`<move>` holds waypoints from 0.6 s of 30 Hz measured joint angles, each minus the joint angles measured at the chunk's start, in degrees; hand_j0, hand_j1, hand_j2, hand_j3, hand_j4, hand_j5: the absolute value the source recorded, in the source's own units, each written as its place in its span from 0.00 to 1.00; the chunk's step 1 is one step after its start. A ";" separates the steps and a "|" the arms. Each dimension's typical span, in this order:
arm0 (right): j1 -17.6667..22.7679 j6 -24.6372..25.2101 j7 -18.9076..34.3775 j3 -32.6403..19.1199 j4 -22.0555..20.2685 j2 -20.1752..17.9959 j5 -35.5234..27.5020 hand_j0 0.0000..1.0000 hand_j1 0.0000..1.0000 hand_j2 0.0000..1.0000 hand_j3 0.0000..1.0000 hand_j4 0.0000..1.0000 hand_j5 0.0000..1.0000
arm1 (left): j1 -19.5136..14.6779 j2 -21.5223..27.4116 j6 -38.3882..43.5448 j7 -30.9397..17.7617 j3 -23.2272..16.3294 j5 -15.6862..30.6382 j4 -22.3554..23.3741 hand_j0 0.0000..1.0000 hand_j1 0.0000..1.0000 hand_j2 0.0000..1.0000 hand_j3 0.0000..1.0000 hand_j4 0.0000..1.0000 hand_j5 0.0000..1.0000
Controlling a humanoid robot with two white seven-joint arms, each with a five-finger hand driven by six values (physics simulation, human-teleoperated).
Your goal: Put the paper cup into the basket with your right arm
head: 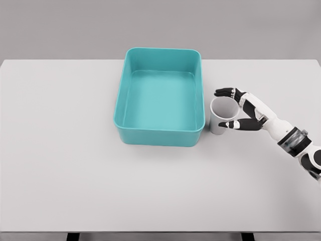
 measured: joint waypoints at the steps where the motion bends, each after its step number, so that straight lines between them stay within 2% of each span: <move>1: -0.09 0.00 0.00 0.01 0.00 0.00 0.02 0.62 0.62 0.62 0.62 0.62 0.62 | 0.00 0.00 0.00 0.00 0.00 0.00 0.00 1.00 1.00 1.00 1.00 1.00 1.00; 9: -0.97 0.02 0.01 -0.06 -0.02 -0.17 0.41 0.63 0.63 0.63 0.63 0.63 0.63 | 0.00 0.00 0.00 0.01 0.00 0.00 0.00 1.00 1.00 1.00 1.00 1.00 1.00; 18: -5.27 0.02 0.29 -0.09 -0.35 -0.43 0.49 0.63 0.63 0.63 0.63 0.63 0.63 | 0.00 0.00 0.00 0.01 0.00 0.00 0.00 1.00 1.00 1.00 1.00 1.00 1.00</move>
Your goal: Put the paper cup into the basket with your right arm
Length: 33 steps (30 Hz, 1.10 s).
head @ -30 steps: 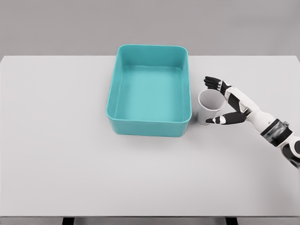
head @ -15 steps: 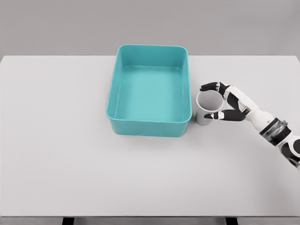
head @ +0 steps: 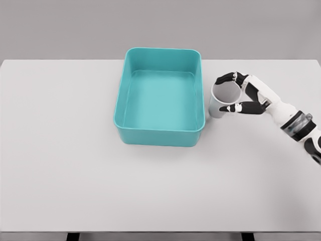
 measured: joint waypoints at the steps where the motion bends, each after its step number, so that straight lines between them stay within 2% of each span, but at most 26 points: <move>1: -0.44 0.00 0.03 0.01 -0.02 -0.04 0.01 0.63 0.63 0.63 0.63 0.63 0.63 | 0.00 0.00 0.00 0.00 0.00 0.00 0.00 1.00 1.00 1.00 1.00 1.00 1.00; 13: -4.66 0.00 0.19 0.62 -0.38 -0.22 0.82 0.64 0.64 0.64 0.64 0.64 0.64 | 0.00 0.00 0.00 0.00 0.00 0.00 0.00 1.00 1.00 1.00 1.00 1.00 1.00; 21: -10.64 -0.05 0.27 2.51 -0.53 -0.13 2.53 0.63 0.63 0.63 0.63 0.63 0.63 | 0.00 0.00 0.00 0.00 0.00 0.00 0.00 1.00 1.00 1.00 1.00 1.00 1.00; 27: -13.54 -0.02 0.20 4.61 -0.53 0.41 3.28 0.63 0.63 0.63 0.63 0.63 0.63 | 0.00 0.00 0.00 0.00 0.00 0.00 0.00 1.00 1.00 1.00 1.00 1.00 1.00; 33: -18.28 -0.02 0.10 6.64 -0.49 2.52 4.76 0.62 0.62 0.62 0.62 0.62 0.62 | 0.00 0.00 0.00 -0.01 0.00 0.00 0.00 1.00 1.00 1.00 1.00 1.00 1.00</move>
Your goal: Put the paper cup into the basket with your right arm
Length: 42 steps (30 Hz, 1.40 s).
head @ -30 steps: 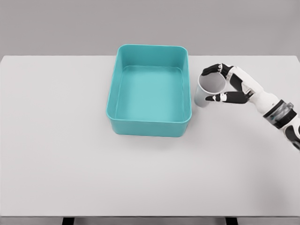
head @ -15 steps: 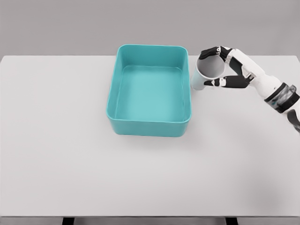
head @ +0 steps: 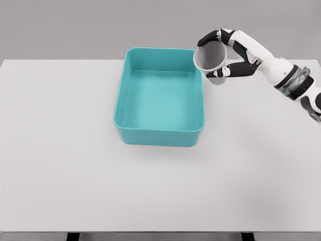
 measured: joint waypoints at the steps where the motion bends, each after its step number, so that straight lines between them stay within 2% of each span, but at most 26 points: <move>1: -0.88 0.00 -0.07 0.45 0.02 0.48 0.44 0.62 0.62 0.62 0.62 0.62 0.62 | 0.00 0.00 0.00 0.00 0.00 0.00 0.00 1.00 1.00 1.00 1.00 1.00 1.00; 5: -2.99 0.00 -0.19 1.76 0.08 2.32 2.64 0.62 0.62 0.62 0.62 0.62 0.62 | 0.00 0.00 0.00 0.01 0.00 0.00 0.00 1.00 1.00 1.00 1.00 1.00 1.00; 10: -3.34 -0.01 -0.20 3.88 0.22 4.11 5.92 0.64 0.64 0.64 0.64 0.64 0.64 | 0.00 0.00 0.00 0.01 0.00 0.00 0.00 1.00 1.00 1.00 1.00 1.00 1.00; 15: -5.36 0.14 -0.25 5.17 0.29 5.96 10.29 0.64 0.64 0.64 0.64 0.64 0.64 | 0.00 0.00 0.00 0.01 0.00 0.00 0.00 1.00 1.00 1.00 1.00 1.00 1.00; 19: -7.82 2.36 -0.30 6.83 0.42 7.56 13.42 0.64 0.64 0.64 0.64 0.64 0.64 | 0.00 0.00 0.00 0.01 0.00 0.00 0.00 1.00 1.00 1.00 1.00 1.00 1.00; 21: -8.35 3.86 -0.26 7.78 0.58 8.17 15.13 0.67 0.67 0.67 0.67 0.67 0.67 | 0.00 0.00 0.00 0.01 0.00 0.00 0.00 1.00 1.00 1.00 1.00 1.00 1.00; 29: -10.11 11.07 -0.07 11.00 0.85 9.95 19.74 0.67 0.67 0.67 0.67 0.67 0.67 | 0.00 0.00 0.00 0.00 0.00 0.00 0.00 1.00 1.00 1.00 1.00 1.00 1.00; 33: -10.46 12.58 -0.06 11.90 1.55 10.94 22.13 0.68 0.68 0.68 0.68 0.68 0.68 | 0.00 0.00 0.00 0.01 0.00 0.00 0.00 1.00 1.00 1.00 1.00 1.00 1.00; 35: -10.63 12.84 -0.06 12.29 1.87 11.20 22.86 0.75 0.75 0.75 0.75 0.75 0.75 | 0.00 0.00 0.00 0.01 0.00 0.00 0.00 1.00 1.00 1.00 1.00 1.00 1.00; 38: -10.90 13.71 -0.05 12.92 2.42 11.49 23.68 0.97 0.97 0.97 0.97 0.97 0.97 | 0.00 0.00 0.00 0.01 0.00 0.00 0.00 1.00 1.00 1.00 1.00 1.00 1.00; 39: -10.98 14.39 -0.03 13.07 2.52 11.66 24.07 1.00 1.00 1.00 1.00 1.00 1.00 | 0.00 0.00 0.00 0.00 0.00 0.00 0.00 1.00 1.00 1.00 1.00 1.00 1.00; 42: -11.51 15.87 -0.03 13.59 2.67 12.00 24.97 1.00 1.00 1.00 1.00 1.00 1.00 | 0.00 0.00 0.00 -0.01 0.00 0.00 0.00 1.00 1.00 1.00 1.00 1.00 1.00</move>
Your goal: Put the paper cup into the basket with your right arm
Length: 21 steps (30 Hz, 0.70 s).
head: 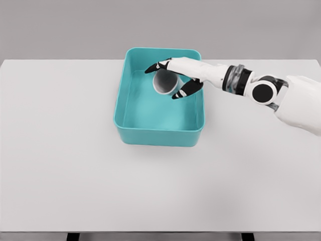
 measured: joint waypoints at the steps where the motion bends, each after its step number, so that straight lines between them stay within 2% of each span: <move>1: -0.26 0.25 0.01 0.13 0.03 0.06 0.16 1.00 1.00 1.00 1.00 1.00 1.00 | 0.00 0.00 0.00 0.01 0.00 0.00 0.00 1.00 1.00 1.00 1.00 1.00 1.00; 8: -2.46 0.71 0.05 0.46 0.08 0.17 0.51 1.00 1.00 1.00 1.00 1.00 1.00 | 0.00 0.00 0.00 0.02 0.00 0.00 0.00 1.00 1.00 1.00 1.00 1.00 1.00; 11: -4.83 -1.64 0.01 0.50 0.06 -1.87 1.01 1.00 1.00 1.00 1.00 1.00 1.00 | 0.00 0.00 0.00 0.02 -0.01 0.00 0.01 1.00 1.00 1.00 1.00 1.00 1.00; 13: -5.71 -7.08 -0.14 0.51 0.01 -5.68 1.90 1.00 1.00 1.00 1.00 1.00 1.00 | 0.00 0.00 0.00 0.02 -0.01 0.00 0.01 1.00 1.00 1.00 1.00 1.00 1.00; 15: -5.45 -11.35 -0.30 0.49 -0.24 -11.28 2.79 1.00 1.00 1.00 1.00 1.00 1.00 | 0.00 0.00 0.00 0.02 -0.01 0.00 0.01 1.00 1.00 1.00 1.00 1.00 1.00; 18: -4.75 -14.21 -0.40 0.46 -0.47 -20.28 4.22 1.00 1.00 1.00 1.00 1.00 1.00 | 0.00 0.00 0.00 0.01 0.00 0.00 0.00 1.00 1.00 1.00 1.00 1.00 1.00; 21: -2.11 -15.26 -0.38 0.49 -0.67 -24.80 5.42 1.00 1.00 1.00 1.00 1.00 1.00 | 0.00 0.00 0.00 0.02 0.01 0.00 -0.01 1.00 1.00 1.00 1.00 1.00 1.00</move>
